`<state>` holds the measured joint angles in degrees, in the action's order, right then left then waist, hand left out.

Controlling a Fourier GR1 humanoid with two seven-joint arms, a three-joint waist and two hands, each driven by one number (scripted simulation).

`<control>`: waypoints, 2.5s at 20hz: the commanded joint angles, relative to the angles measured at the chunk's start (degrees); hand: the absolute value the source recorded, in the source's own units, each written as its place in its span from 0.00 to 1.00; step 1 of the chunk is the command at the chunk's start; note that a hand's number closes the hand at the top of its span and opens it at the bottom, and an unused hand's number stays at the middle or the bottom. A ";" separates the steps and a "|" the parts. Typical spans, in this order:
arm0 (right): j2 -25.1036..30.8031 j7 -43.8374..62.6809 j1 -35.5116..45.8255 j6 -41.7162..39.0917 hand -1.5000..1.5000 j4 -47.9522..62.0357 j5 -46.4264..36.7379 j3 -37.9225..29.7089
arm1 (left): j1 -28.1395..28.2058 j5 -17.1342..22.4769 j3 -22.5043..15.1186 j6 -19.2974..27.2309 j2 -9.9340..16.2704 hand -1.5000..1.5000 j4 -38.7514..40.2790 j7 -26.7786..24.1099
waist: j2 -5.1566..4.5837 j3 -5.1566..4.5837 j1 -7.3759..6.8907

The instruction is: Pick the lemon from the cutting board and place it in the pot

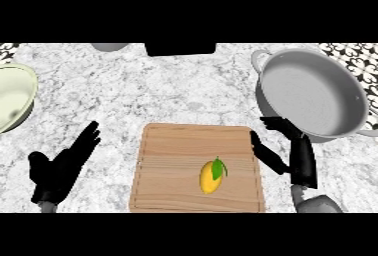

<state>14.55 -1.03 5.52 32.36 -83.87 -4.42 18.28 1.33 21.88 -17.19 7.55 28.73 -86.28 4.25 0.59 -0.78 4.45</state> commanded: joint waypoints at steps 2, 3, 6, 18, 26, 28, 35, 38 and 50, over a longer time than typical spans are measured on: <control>-7.04 -7.69 -3.15 22.45 0.00 -4.01 -13.60 0.10 | 0.22 -0.47 -1.19 -0.64 -0.42 0.50 0.95 0.30 | 0.74 0.47 0.99; -10.26 -9.63 -3.53 26.07 0.00 -4.43 -15.94 1.90 | -0.49 -1.03 -2.37 0.10 -2.74 0.50 1.87 -0.50 | 0.25 0.49 0.50; -14.20 -8.66 -8.29 34.68 0.00 -6.56 -25.76 10.33 | -1.38 -2.04 -3.34 -0.58 -2.12 0.50 1.60 0.69 | 0.13 0.46 -1.45; -14.52 32.00 -20.25 23.31 0.00 -18.17 -44.63 18.71 | -6.54 -3.63 -3.95 -0.07 -6.23 0.50 5.95 0.70 | -0.61 0.31 -2.71; -14.54 59.29 -9.61 7.27 0.00 -16.83 -46.53 19.47 | -6.45 -4.74 -5.46 -2.21 -7.98 0.50 7.63 -0.71 | -0.81 0.61 -4.95; -14.54 63.32 -9.05 2.04 0.00 -17.49 -47.07 19.38 | -8.42 -4.50 -3.88 -1.46 -7.24 0.50 5.91 1.85 | -0.63 0.68 -4.75; -14.54 62.50 -6.11 8.31 0.00 -8.89 -46.90 18.36 | -10.96 -6.71 0.44 -5.08 -10.08 0.50 12.59 0.57 | -0.62 0.78 -4.42; -14.54 61.31 -10.63 7.58 0.00 -12.93 -51.54 18.22 | -10.18 -8.46 0.40 -5.55 -12.51 0.50 12.65 0.55 | -0.57 0.77 -4.28; -9.80 35.21 -19.24 20.62 0.00 -14.88 -29.62 21.74 | -7.14 -10.49 2.69 -7.44 -12.29 0.50 10.54 0.65 | -0.57 0.84 -4.36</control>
<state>2.98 42.57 -11.76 47.25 -98.94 -41.98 38.82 -6.34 11.73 -15.52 1.06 16.50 -76.77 5.82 0.01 0.04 0.09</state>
